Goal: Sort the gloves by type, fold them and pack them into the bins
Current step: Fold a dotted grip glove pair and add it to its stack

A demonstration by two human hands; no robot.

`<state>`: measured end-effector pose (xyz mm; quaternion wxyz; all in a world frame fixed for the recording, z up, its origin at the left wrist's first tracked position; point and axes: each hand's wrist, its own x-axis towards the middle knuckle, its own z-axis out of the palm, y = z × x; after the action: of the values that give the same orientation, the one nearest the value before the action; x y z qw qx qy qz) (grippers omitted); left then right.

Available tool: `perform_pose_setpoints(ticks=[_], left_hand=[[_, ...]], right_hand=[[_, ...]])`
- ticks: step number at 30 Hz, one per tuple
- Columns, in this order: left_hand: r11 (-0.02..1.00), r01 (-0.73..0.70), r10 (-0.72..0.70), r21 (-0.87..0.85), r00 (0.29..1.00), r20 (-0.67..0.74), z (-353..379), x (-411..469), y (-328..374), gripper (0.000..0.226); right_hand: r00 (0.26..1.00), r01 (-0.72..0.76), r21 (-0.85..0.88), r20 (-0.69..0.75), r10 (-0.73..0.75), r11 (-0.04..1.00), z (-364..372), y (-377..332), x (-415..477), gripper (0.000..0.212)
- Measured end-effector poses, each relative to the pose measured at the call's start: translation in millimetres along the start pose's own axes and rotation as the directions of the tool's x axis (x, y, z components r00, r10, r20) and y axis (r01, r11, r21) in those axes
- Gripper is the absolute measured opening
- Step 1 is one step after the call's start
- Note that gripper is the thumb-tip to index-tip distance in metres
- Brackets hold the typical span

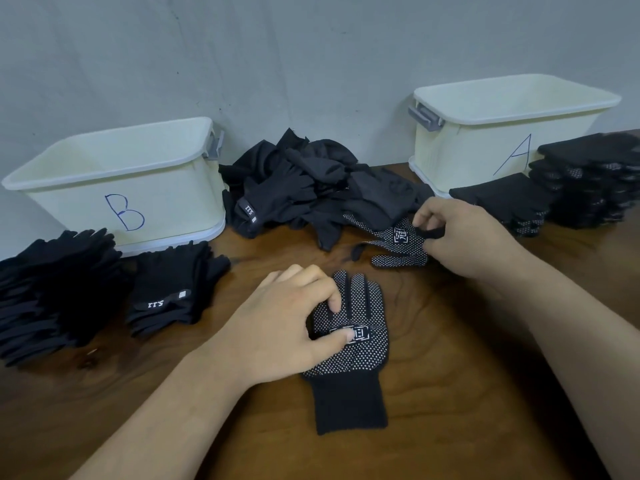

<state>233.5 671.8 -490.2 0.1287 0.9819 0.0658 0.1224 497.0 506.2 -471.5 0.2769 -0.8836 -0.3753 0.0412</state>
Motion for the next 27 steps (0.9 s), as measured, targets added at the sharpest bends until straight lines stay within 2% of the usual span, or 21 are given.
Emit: perform_pose_setpoints(ticks=[4, 8, 11, 13, 17, 20, 23, 25, 27], left_hand=[[0.998, 0.057, -0.059, -0.028, 0.995, -0.085, 1.8, 0.8, 1.1, 0.028], [0.983, 0.163, -0.174, -0.084, 0.976, -0.131, 4.7, 4.5, -4.3, 0.017], [0.960, 0.255, -0.272, -0.116, 0.947, -0.168, 6.2, 6.6, -11.0, 0.013], [0.937, 0.337, -0.349, -0.091, 0.917, -0.194, 6.1, 7.2, -16.5, 0.013], [0.891, 0.447, -0.452, -0.078, 0.866, -0.213, 6.5, 8.7, -25.5, 0.023], [0.876, 0.474, -0.483, -0.093, 0.848, -0.219, 5.9, 9.7, -27.5, 0.025], [0.871, 0.479, -0.490, -0.105, 0.842, -0.223, 7.4, 9.4, -27.1, 0.024], [0.870, 0.483, -0.492, -0.098, 0.843, -0.219, 8.3, 9.0, -27.1, 0.023], [0.867, 0.488, -0.498, -0.099, 0.840, -0.215, 8.5, 9.7, -27.5, 0.023]], right_hand=[[0.999, 0.014, 0.024, -0.036, -0.013, 1.000, 4.1, -0.8, -2.3, 0.028], [0.998, 0.058, 0.008, 0.019, -0.058, 0.998, 8.0, -4.3, -4.2, 0.029], [0.991, 0.126, -0.131, 0.065, -0.118, 0.983, 14.2, -7.6, -5.0, 0.042], [0.989, 0.147, -0.230, 0.065, -0.136, 0.962, 19.5, -9.5, -5.8, 0.043], [0.966, 0.163, -0.298, -0.146, -0.213, 0.940, 26.5, -11.6, -7.5, 0.022], [0.933, 0.194, -0.298, -0.239, -0.269, 0.935, 27.0, -16.3, -8.6, 0.020], [0.949, 0.255, -0.284, -0.109, -0.296, 0.924, 31.2, -22.9, -5.5, 0.031], [0.966, 0.239, -0.318, -0.017, -0.257, 0.918, 37.9, -29.5, 1.7, 0.041], [0.977, 0.204, -0.325, 0.013, -0.211, 0.923, 42.9, -37.1, 13.4, 0.045]])
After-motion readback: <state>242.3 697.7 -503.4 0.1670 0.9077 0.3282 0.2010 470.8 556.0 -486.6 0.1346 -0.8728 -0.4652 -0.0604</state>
